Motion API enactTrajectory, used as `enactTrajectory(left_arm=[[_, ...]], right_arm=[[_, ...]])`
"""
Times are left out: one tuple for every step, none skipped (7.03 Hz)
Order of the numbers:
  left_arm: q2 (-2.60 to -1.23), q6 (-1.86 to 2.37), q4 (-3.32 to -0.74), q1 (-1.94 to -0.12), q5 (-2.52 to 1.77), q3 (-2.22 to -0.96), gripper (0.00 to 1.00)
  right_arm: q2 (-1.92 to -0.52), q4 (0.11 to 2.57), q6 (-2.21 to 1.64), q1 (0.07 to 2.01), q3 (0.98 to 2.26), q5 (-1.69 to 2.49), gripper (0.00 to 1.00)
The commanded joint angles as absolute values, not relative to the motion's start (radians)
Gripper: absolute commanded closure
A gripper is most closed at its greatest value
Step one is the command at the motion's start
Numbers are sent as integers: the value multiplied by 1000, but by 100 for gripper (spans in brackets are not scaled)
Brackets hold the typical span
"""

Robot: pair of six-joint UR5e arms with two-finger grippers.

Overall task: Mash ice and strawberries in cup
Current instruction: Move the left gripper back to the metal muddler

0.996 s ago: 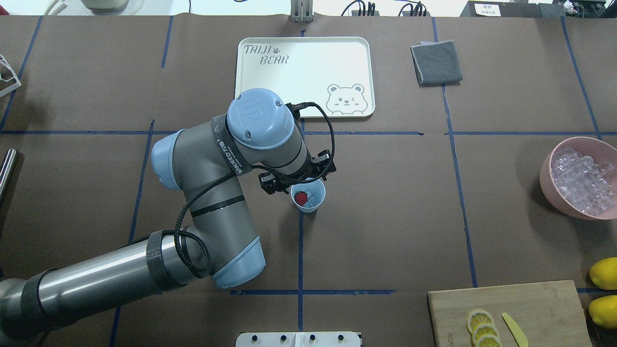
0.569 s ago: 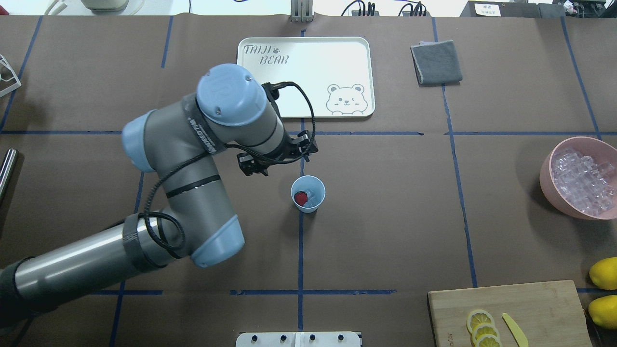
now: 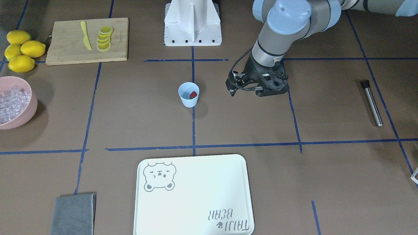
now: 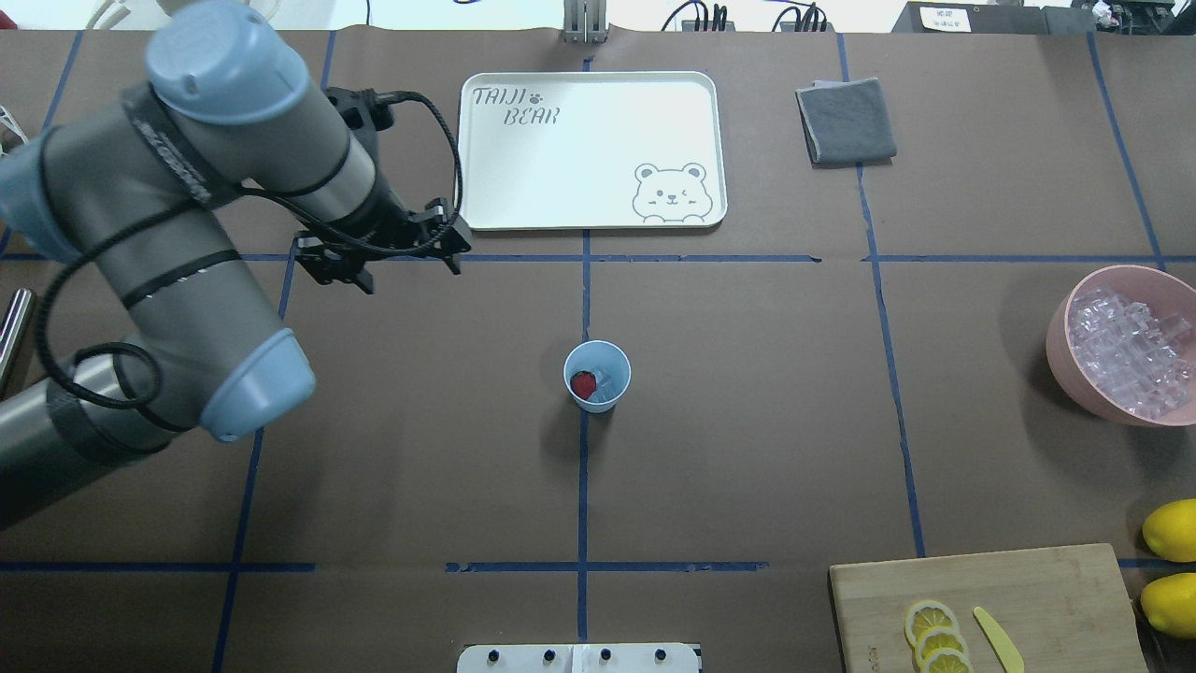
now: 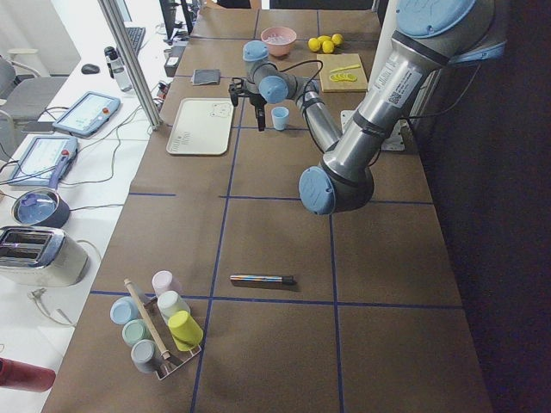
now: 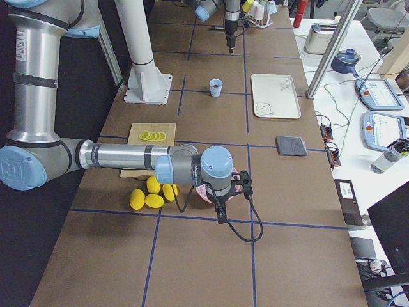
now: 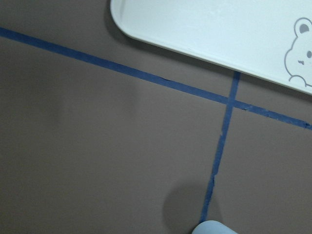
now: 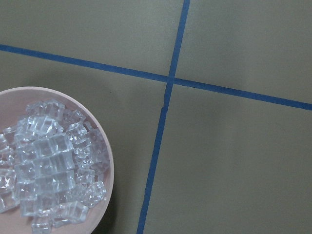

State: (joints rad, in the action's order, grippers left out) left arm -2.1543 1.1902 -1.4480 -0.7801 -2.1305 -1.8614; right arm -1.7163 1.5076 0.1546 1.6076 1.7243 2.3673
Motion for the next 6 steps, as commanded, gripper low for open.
enactTrajectory(left_arm=[[-2027,987,-1368,-856,-2140,-1960,0],[-1957,874,-1359,-902,-2140,-1979,0],[-1900,756,-1339,-946,-2141,-1989,0],[-1835,641,-1345,-1003,-2157,-1990,0],[-1777,517,-1353,-1090,-2225,-1980,0],[-1723,432,-1356,-1164,-2264,-1974,0]], right_arm=[[-1717,1502,152,1632,1695,2426,1],[-1715,1500,125,1634,1695,2428,1],[-1713,1500,112,1634,1697,2428,1],[-1712,1500,112,1634,1698,2428,1],[-1709,1499,110,1634,1703,2427,1],[-1707,1496,112,1634,1704,2425,1]])
